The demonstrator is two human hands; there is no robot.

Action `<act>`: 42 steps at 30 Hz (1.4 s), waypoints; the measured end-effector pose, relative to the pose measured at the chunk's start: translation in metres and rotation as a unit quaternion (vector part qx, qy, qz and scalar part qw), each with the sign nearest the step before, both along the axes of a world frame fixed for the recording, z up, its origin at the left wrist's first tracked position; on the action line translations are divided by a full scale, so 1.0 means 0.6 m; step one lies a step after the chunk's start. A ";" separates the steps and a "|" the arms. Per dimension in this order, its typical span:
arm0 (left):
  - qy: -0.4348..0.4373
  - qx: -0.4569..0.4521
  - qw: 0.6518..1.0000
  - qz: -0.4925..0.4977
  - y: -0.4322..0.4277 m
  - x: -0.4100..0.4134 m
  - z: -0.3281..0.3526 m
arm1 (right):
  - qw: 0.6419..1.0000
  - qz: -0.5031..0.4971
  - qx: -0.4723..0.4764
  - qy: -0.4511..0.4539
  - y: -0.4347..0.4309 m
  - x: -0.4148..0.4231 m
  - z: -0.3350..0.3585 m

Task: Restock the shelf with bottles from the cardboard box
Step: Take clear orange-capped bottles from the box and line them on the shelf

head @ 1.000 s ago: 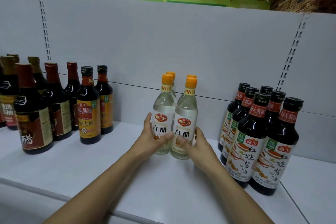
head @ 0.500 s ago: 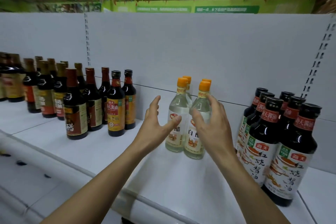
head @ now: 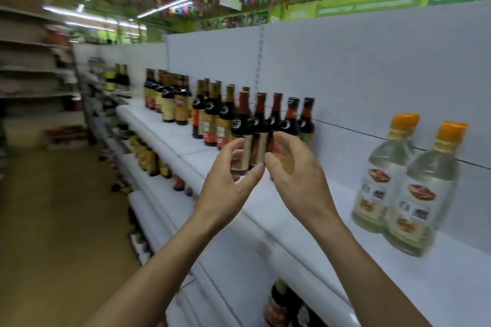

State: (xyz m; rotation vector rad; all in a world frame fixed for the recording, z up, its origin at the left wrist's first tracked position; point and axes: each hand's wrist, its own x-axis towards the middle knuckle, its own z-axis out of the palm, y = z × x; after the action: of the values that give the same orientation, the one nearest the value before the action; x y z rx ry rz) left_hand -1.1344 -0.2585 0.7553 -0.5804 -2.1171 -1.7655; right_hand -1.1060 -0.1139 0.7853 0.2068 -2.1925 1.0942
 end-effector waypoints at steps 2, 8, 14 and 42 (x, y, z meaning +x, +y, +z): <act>-0.021 0.001 0.999 0.038 -0.057 0.009 -0.014 | 0.999 0.042 0.011 -0.024 -0.049 -0.017 -0.017; -0.069 -0.012 0.986 0.154 -0.233 0.048 -0.077 | 0.978 0.175 0.025 -0.110 -0.218 -0.040 -0.091; -0.126 -0.031 0.962 0.239 -0.390 0.102 -0.166 | 0.950 0.250 0.070 -0.170 -0.383 -0.031 -0.185; -0.514 0.011 0.814 0.271 -0.482 0.247 -0.806 | 0.749 0.320 0.149 -0.561 -0.511 0.027 -0.872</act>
State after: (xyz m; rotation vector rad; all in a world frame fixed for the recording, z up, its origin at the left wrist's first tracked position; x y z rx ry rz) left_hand -0.9864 -0.5476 0.2715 1.1756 -2.4334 -1.8950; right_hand -1.0899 -0.4208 0.2619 0.5970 -3.5716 1.4249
